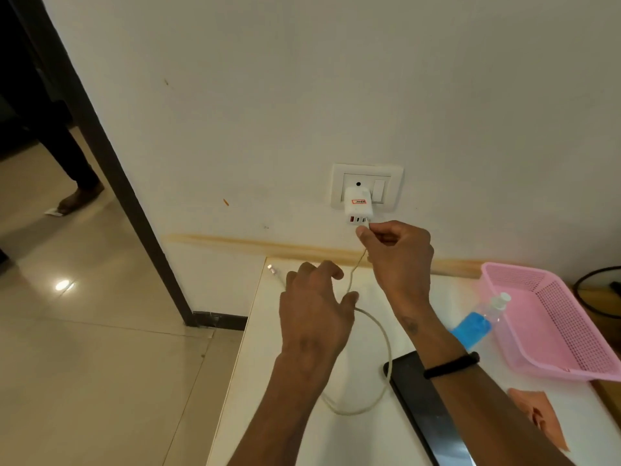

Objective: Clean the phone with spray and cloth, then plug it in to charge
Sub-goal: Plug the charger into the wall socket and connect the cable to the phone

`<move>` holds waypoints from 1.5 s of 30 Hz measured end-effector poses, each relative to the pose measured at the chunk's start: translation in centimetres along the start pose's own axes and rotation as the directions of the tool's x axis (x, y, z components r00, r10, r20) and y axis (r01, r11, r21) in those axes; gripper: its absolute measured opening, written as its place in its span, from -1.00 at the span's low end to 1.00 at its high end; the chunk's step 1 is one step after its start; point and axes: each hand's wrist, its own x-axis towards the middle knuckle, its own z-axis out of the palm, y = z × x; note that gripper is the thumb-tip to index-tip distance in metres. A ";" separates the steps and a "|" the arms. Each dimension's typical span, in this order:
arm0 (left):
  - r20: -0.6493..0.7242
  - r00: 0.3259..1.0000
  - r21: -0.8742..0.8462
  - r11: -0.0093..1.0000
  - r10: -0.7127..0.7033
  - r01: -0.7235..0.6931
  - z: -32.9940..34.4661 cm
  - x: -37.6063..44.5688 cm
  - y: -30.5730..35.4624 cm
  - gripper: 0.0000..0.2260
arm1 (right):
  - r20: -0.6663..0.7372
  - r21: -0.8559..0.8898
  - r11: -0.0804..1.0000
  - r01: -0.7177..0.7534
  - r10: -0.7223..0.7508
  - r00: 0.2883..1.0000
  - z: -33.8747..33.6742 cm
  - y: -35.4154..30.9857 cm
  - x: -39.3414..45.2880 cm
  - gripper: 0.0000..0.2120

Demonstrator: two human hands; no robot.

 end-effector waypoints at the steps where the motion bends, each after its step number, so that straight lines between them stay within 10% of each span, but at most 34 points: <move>1: 0.033 0.999 -0.001 1.000 -0.016 0.016 0.3 0.0 0.0 -0.66 | -0.007 -0.034 0.999 0.018 -0.018 1.000 0.2 0.0 0.2 -0.87; 17: 0.138 0.989 0.086 0.995 -0.052 0.041 1.2 -0.5 -0.4 -0.61 | -0.027 -0.468 0.878 0.103 -0.131 0.991 1.7 -1.6 1.6 -0.84; 26: 0.362 0.896 0.416 0.905 -0.256 0.090 2.4 -0.2 -4.0 -0.61 | 0.040 -0.246 0.968 -0.046 0.058 0.998 -0.6 -1.5 0.9 -0.61; 39: 0.223 0.926 0.437 0.880 -0.305 0.185 2.9 -0.5 -7.6 -0.70 | 0.437 -0.410 0.892 -0.193 0.377 0.816 -11.3 2.9 -14.7 -0.75; 45: -0.186 0.963 -0.002 0.981 -0.193 0.196 -3.3 -1.5 -5.0 -0.89 | 0.485 -0.449 0.894 -0.004 0.248 0.839 -12.3 2.2 -14.8 -0.78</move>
